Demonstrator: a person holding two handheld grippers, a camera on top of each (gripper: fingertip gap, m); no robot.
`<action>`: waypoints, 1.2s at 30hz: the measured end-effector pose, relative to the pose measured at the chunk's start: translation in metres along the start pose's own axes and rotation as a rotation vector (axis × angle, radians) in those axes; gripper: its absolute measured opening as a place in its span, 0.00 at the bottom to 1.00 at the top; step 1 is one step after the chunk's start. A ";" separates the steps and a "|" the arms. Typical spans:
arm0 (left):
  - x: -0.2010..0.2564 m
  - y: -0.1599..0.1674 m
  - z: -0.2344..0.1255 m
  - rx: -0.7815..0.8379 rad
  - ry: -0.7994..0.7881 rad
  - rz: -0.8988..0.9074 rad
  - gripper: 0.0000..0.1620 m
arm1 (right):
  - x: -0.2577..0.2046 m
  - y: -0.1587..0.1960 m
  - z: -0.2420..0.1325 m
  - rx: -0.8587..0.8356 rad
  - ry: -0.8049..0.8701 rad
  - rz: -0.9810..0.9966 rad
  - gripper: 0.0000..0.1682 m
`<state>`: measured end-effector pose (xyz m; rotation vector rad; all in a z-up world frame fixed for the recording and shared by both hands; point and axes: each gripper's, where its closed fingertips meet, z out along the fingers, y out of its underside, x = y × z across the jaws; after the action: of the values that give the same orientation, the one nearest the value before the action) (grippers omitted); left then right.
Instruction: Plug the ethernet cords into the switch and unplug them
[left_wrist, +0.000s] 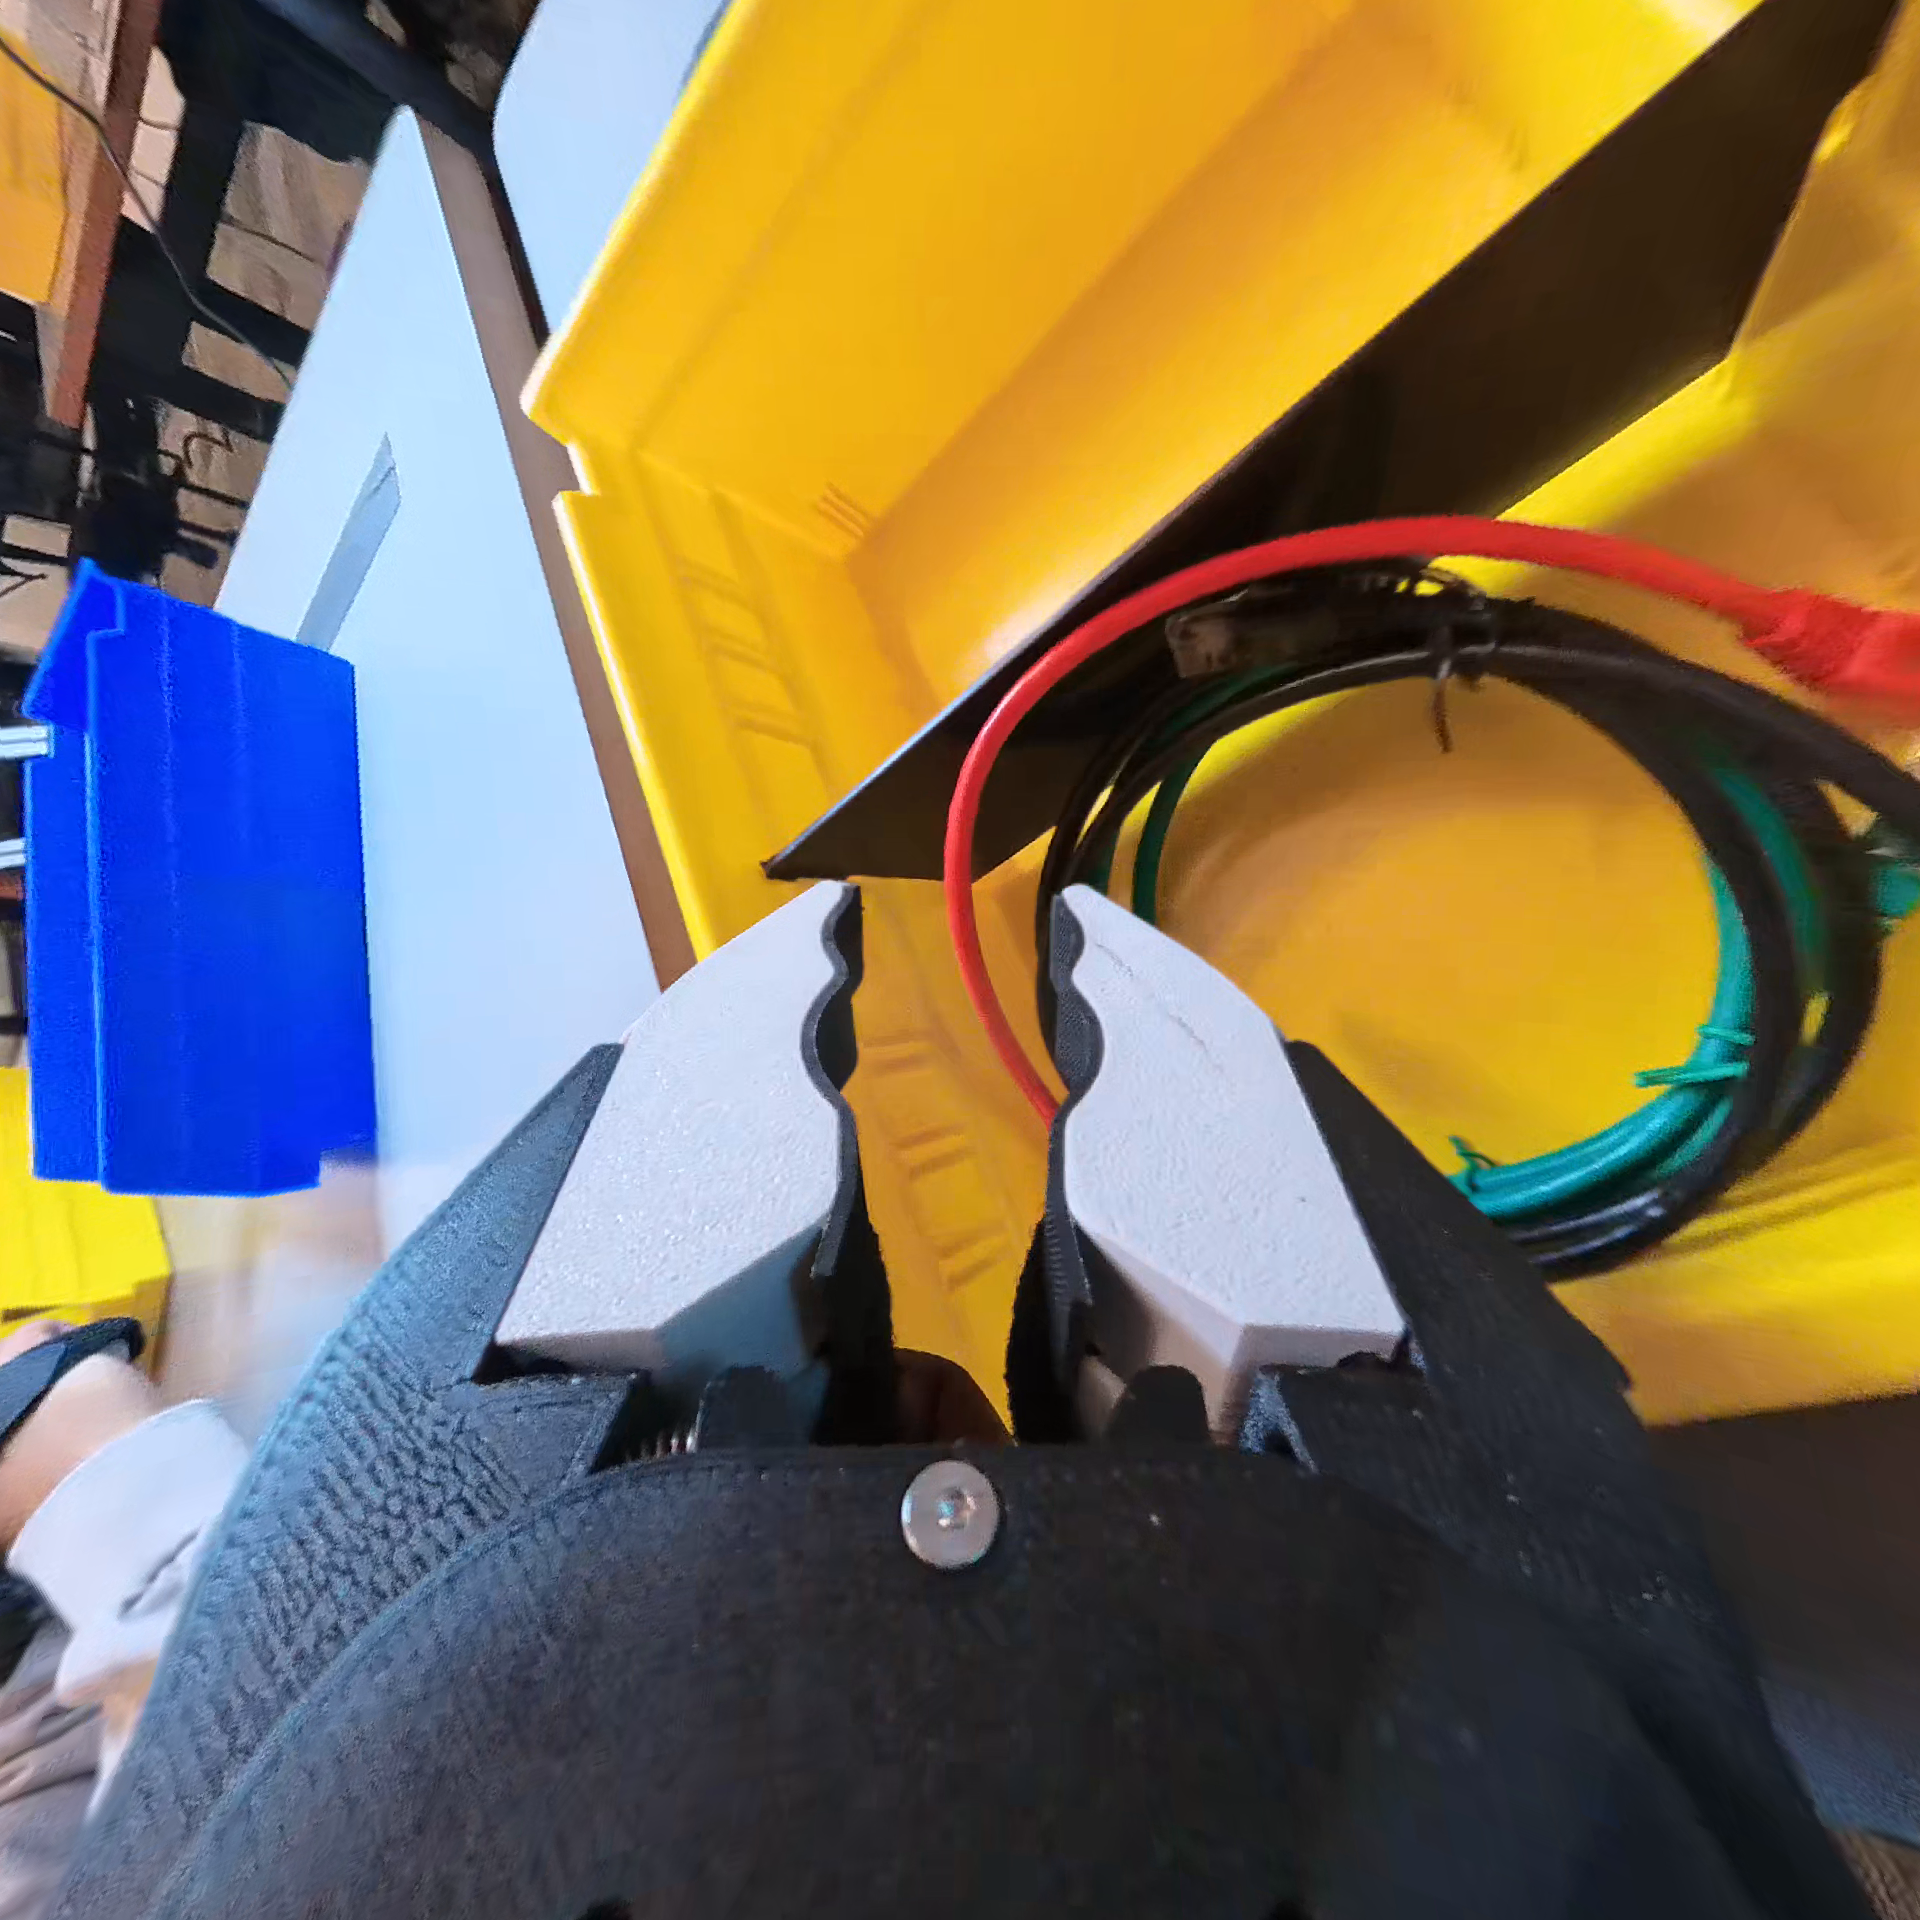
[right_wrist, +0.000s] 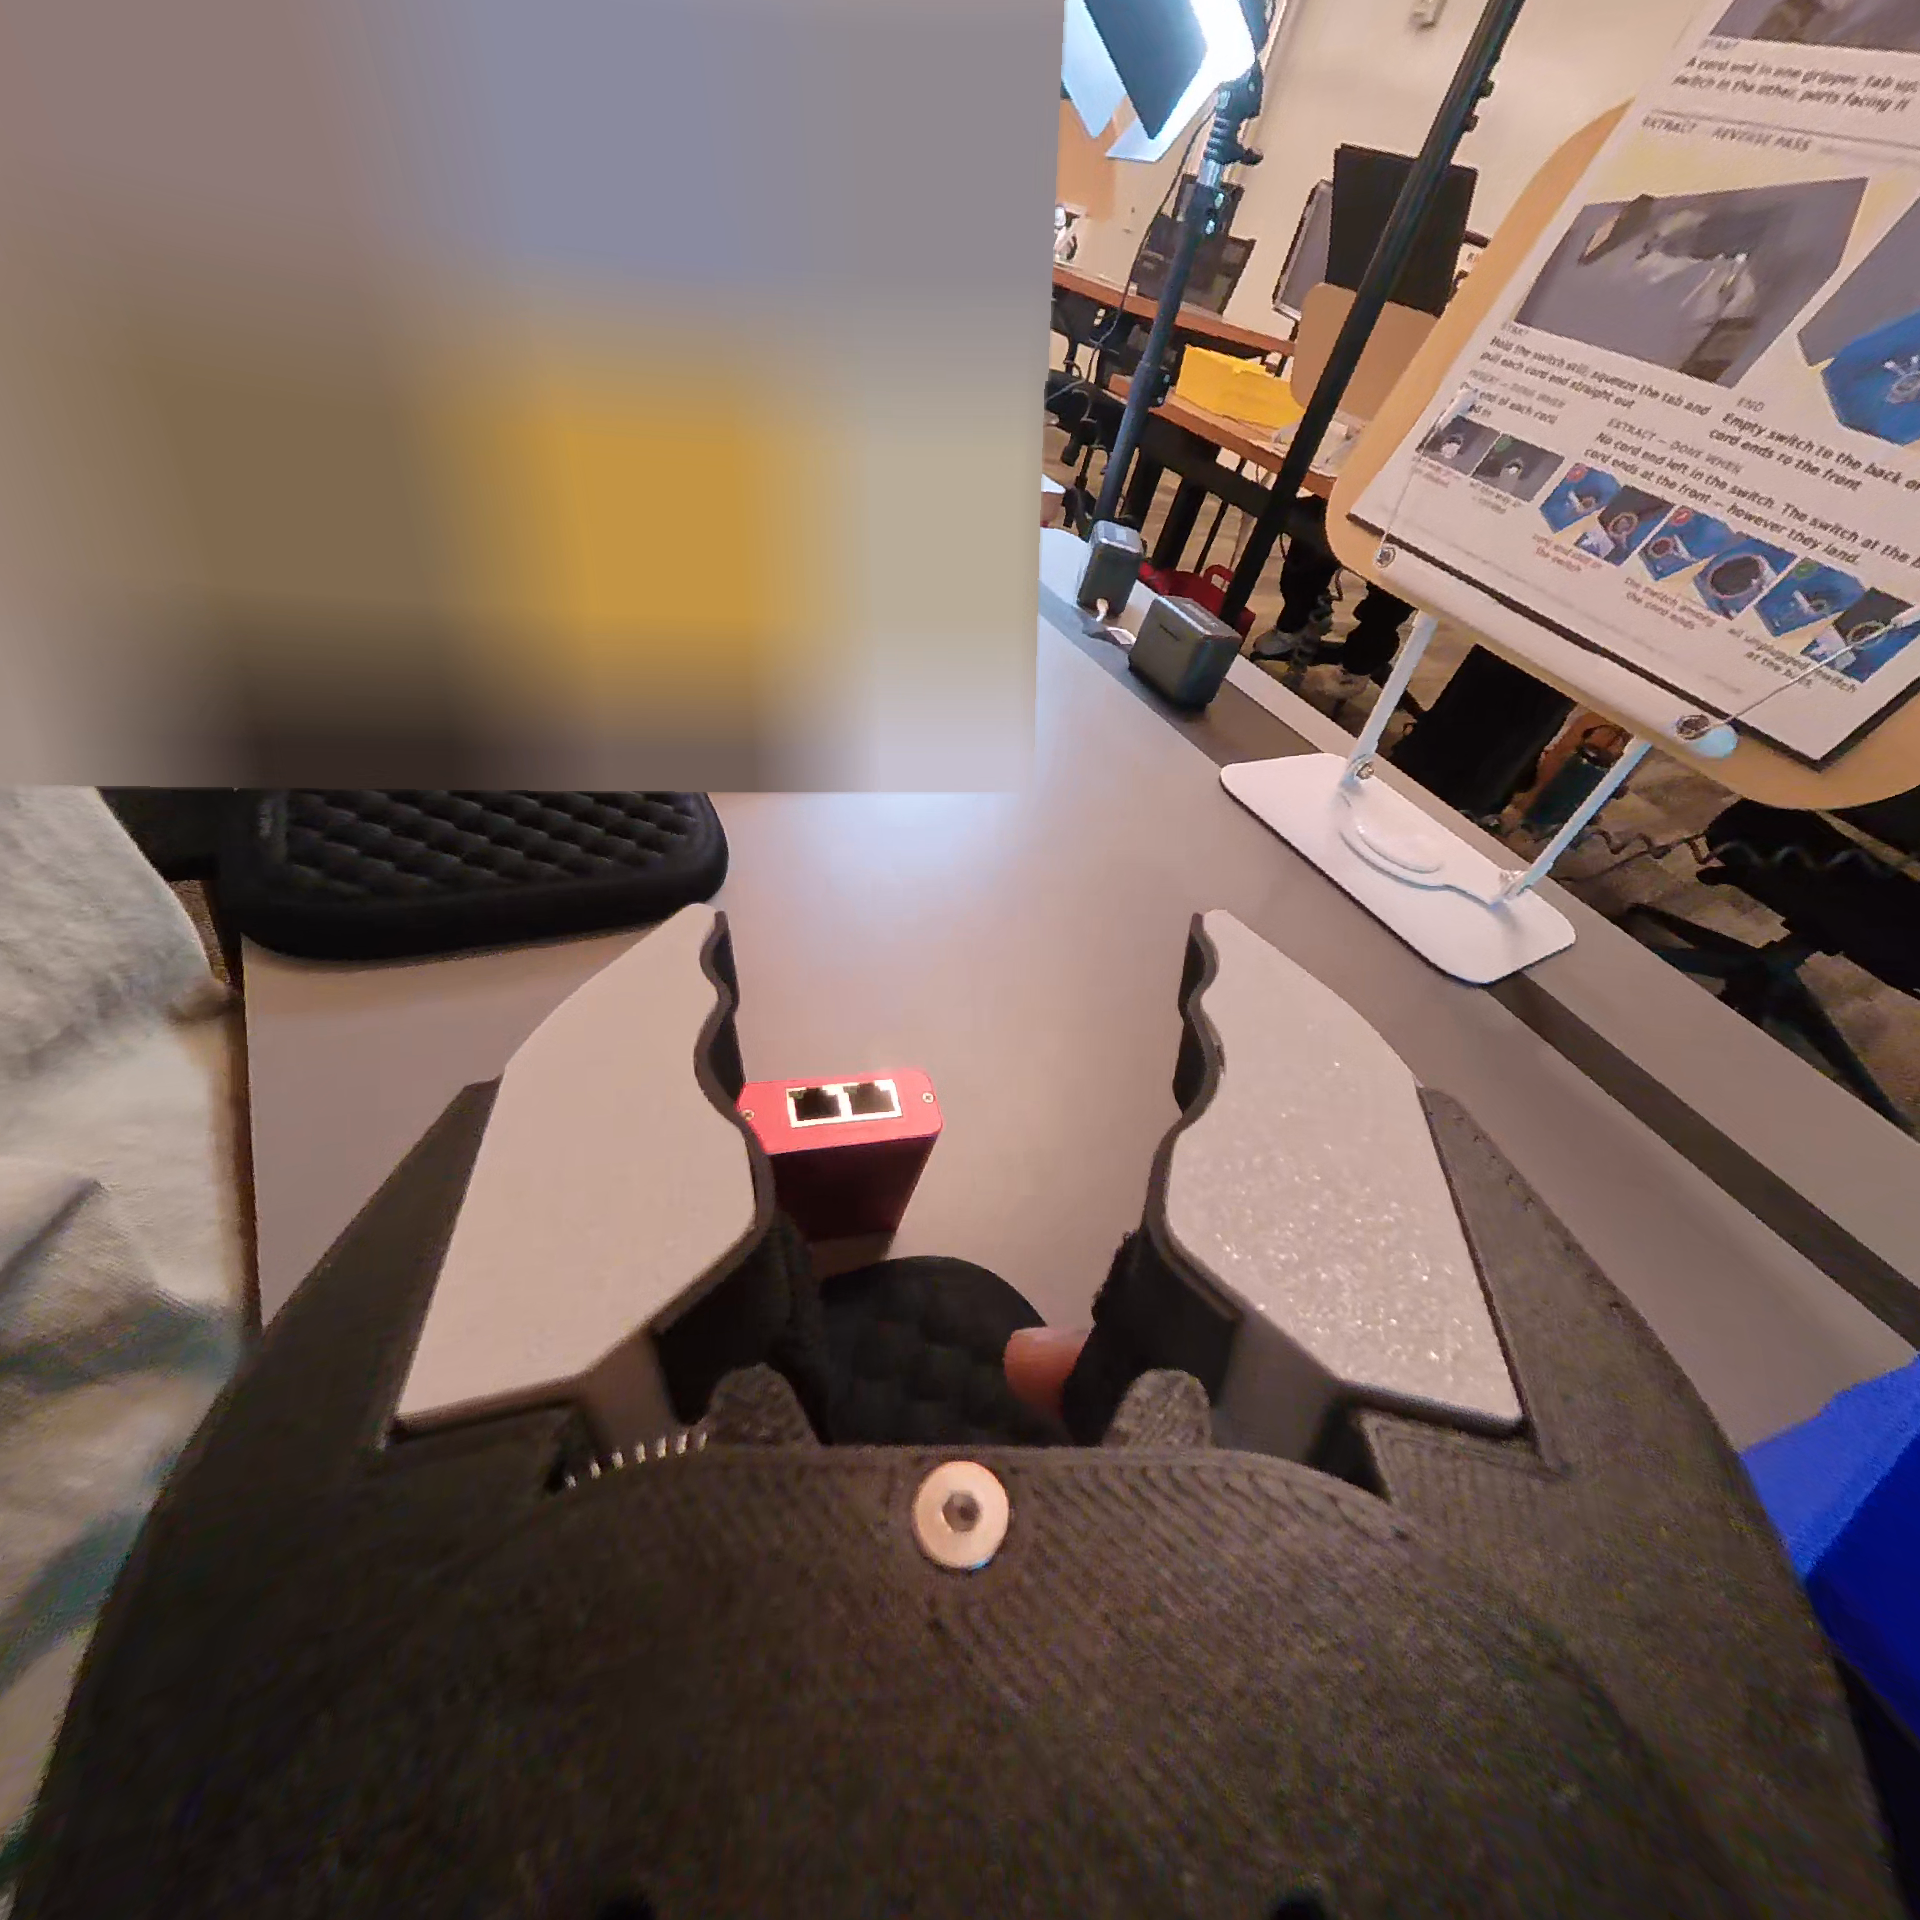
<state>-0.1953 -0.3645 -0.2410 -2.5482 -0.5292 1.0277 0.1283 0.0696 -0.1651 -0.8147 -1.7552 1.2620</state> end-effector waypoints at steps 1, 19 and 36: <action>0.000 0.002 0.005 -0.022 -0.001 0.004 0.22 | -0.001 -0.001 0.000 0.002 -0.003 0.002 0.49; -0.056 -0.040 -0.071 0.213 -0.457 -0.192 0.03 | -0.007 0.000 0.007 -0.022 -0.027 -0.012 0.46; 0.076 -0.204 -0.144 0.881 0.018 -0.486 0.03 | -0.051 -0.064 0.056 0.325 0.097 -0.165 0.36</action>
<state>-0.0844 -0.1764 -0.0976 -1.5526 -0.5018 0.8022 0.0998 -0.0171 -0.1261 -0.5239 -1.4580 1.3282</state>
